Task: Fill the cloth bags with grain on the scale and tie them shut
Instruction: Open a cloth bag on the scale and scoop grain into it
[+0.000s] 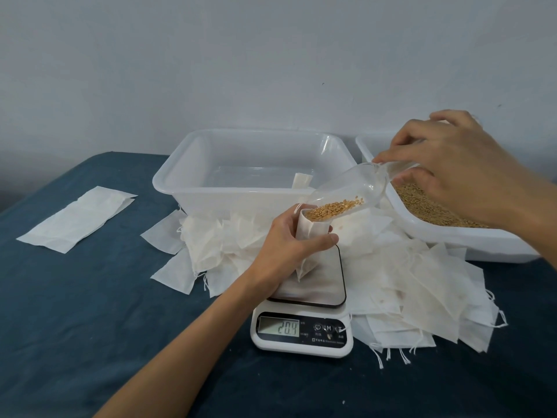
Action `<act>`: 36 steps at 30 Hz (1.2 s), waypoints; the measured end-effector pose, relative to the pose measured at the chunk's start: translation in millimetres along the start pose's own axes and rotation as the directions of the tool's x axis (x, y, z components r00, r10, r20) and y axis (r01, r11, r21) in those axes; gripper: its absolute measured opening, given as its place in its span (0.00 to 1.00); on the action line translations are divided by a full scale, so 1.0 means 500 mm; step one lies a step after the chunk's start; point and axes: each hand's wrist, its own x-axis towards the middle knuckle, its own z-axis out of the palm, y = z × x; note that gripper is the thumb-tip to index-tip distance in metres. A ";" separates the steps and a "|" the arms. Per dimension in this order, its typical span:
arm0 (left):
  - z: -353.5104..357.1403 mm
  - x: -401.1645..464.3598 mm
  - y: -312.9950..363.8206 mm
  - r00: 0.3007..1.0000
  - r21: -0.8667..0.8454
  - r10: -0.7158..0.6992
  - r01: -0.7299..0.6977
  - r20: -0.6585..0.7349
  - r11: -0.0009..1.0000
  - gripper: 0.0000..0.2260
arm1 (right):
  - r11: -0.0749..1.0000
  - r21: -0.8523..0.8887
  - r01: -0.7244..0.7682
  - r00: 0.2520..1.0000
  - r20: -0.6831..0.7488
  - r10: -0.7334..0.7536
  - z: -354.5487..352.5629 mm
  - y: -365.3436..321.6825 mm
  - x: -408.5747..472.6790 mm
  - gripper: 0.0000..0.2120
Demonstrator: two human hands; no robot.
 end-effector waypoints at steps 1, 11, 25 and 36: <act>0.000 0.000 0.000 1.000 0.000 0.000 0.000 -0.001 1.000 0.18 | 1.000 0.003 -0.002 1.000 -0.004 0.002 -0.001 0.000 0.000 0.15; 0.000 0.001 -0.001 1.000 -0.010 0.001 -0.001 0.001 1.000 0.17 | 1.000 -0.008 0.011 1.000 -0.022 -0.011 -0.001 -0.003 0.000 0.15; -0.001 -0.001 0.003 1.000 -0.003 -0.005 0.005 0.002 1.000 0.17 | 0.992 0.106 -0.065 0.998 0.021 0.063 0.038 0.025 -0.017 0.16; 0.000 -0.002 0.008 1.000 -0.019 -0.020 0.019 -0.015 1.000 0.16 | 0.831 0.462 -0.311 0.950 0.162 0.266 0.088 0.068 -0.052 0.13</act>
